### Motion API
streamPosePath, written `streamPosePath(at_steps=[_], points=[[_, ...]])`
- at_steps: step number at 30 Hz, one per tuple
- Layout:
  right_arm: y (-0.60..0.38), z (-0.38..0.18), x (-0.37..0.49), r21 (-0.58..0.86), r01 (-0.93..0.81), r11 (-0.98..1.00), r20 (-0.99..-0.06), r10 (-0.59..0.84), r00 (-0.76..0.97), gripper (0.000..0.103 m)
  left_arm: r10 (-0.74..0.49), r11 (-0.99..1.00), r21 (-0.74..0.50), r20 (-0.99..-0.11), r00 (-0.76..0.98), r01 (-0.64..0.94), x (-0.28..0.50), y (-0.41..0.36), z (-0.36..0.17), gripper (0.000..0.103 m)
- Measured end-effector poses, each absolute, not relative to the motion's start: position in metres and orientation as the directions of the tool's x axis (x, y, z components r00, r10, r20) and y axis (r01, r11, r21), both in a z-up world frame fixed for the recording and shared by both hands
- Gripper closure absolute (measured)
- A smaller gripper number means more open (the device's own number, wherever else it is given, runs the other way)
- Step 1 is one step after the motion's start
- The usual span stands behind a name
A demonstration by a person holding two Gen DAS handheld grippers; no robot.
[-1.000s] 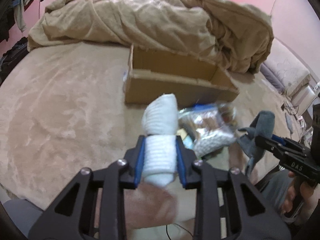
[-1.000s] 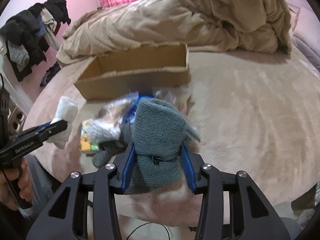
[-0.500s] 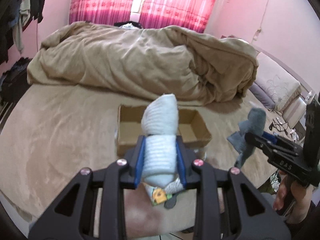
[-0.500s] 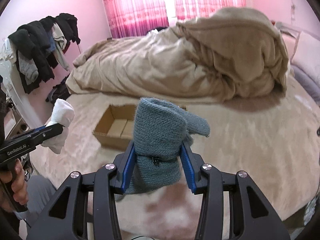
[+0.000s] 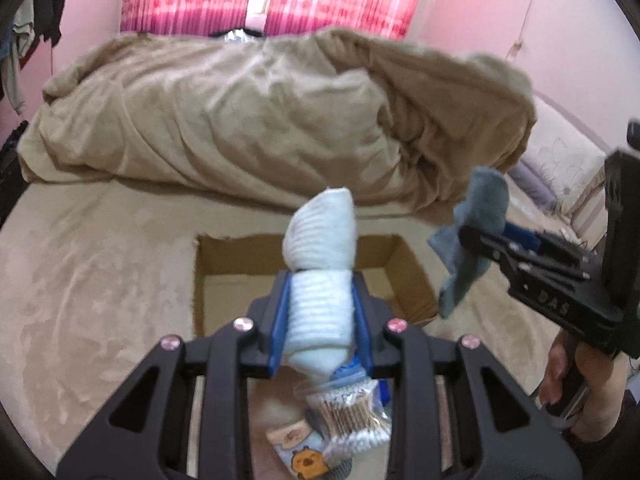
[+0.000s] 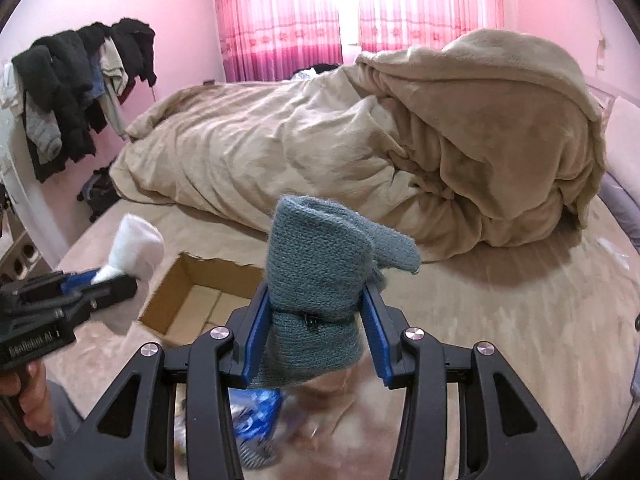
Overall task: Organize objects
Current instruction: 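Lower the towel into the box with the left tool while the right tool drops the sock in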
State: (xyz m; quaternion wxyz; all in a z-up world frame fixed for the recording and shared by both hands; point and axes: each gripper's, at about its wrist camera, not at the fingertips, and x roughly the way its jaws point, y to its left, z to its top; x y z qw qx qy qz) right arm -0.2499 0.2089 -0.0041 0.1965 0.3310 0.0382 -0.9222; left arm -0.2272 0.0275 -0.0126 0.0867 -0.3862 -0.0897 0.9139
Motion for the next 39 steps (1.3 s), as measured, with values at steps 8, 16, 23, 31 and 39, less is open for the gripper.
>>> streamPosePath(at_steps=[8,16,23,31,39], points=[[0.192,-0.054,-0.296,0.119,0.434,-0.893,-0.699,-0.386,-0.602,0.056,0.228,-0.969,-0.232,-0.725,-0.650,-0.082,-0.268,0.047,-0.068,0.073],[0.189,-0.090,-0.308,0.123,0.430,-0.895,-0.747,-0.368,-0.553,0.055,0.233,-0.965,-0.259,-0.760,-0.606,-0.046,-0.284,0.053,-0.102,0.068],[0.190,-0.089,-0.305,0.082,0.427,-0.901,-0.742,-0.341,-0.577,0.034,0.193,-0.974,-0.226,-0.746,-0.637,-0.031,-0.275,0.051,-0.082,0.026],[0.208,-0.051,-0.271,0.054,0.396,-0.917,-0.699,-0.318,-0.640,0.031,0.163,-0.974,-0.226,-0.702,-0.693,-0.001,-0.214,0.028,-0.031,0.024],[0.224,-0.010,-0.214,0.060,0.380,-0.923,-0.663,-0.321,-0.676,0.031,0.135,-0.978,-0.209,-0.651,-0.747,0.006,-0.141,0.009,0.020,0.022]])
